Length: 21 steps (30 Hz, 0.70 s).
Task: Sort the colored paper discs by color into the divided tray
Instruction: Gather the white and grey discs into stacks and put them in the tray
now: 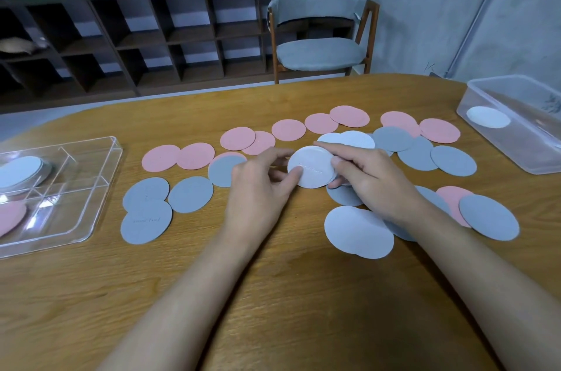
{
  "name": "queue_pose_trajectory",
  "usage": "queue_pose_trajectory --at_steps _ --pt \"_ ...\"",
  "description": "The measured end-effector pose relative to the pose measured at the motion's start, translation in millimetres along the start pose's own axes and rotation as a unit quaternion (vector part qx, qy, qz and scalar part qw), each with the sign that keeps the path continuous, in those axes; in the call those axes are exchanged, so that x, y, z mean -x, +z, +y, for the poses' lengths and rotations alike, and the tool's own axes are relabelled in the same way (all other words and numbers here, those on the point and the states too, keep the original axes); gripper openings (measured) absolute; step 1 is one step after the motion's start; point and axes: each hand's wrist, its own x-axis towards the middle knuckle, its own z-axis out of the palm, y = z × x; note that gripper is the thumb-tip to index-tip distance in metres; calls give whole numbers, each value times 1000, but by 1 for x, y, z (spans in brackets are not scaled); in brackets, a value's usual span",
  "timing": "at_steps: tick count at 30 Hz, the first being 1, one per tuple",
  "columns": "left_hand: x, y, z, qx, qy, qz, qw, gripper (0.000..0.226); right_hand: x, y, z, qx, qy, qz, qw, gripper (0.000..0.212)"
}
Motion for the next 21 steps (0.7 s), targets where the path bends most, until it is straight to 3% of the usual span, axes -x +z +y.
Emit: queue_pose_trajectory --at_steps 6,10,13,16,21 --pt "3 1 3 -9 22 2 1000 25 -1 1 1 57 -25 2 998 39" --pt "8 0 11 -46 109 17 993 34 -3 -7 5 45 -40 58 996 36" --pt "15 4 18 -1 153 -106 983 26 -7 -12 12 18 -31 96 995 36" --pt "21 11 17 -31 156 -226 961 42 -8 -13 14 11 -17 104 994 34" --pt "21 11 17 -76 145 -263 951 59 -7 -11 12 26 -21 91 995 34"
